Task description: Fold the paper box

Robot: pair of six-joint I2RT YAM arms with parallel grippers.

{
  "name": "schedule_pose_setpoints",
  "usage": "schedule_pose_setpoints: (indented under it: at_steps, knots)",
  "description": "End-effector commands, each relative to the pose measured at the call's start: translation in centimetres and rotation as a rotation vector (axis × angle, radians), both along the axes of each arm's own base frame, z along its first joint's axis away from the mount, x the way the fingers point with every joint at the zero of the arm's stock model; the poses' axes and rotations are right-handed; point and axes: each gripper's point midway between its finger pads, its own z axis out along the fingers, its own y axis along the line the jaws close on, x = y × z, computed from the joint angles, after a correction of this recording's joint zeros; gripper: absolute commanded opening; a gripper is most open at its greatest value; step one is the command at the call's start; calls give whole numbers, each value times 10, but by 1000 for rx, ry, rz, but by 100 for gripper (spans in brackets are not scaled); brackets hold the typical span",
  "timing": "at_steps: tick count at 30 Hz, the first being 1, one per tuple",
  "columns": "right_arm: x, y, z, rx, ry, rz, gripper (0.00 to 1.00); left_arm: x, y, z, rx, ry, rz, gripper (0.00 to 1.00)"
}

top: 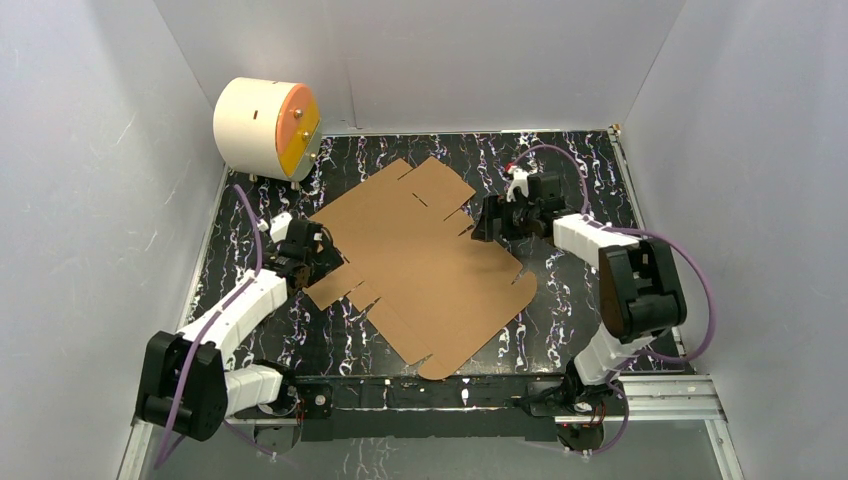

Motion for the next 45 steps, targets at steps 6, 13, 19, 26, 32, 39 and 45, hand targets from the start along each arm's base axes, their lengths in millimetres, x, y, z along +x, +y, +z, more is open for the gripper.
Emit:
schedule_pose_setpoints:
  at_steps: [6,13,19,26,32,39,45]
  knots:
    - [-3,9,-13,17,-7,36,98,7,5,-22,26,45,56,97]
    - [-45,-8,-32,-10,87,-31,98,10,-1,-45,31,116,23,97]
    - [-105,-15,-46,5,234,-48,99,22,-19,-56,-2,161,-64,96]
    - [-172,-5,-36,137,333,-48,99,54,-55,-67,-48,183,-254,96]
    - [-171,-10,-3,146,213,-80,99,91,-92,-58,-85,123,-399,96]
    - [-119,-15,41,60,7,-77,98,116,-93,-8,-40,5,-418,97]
    - [-50,-4,67,17,-155,-59,99,137,-93,37,-30,-88,-407,97]
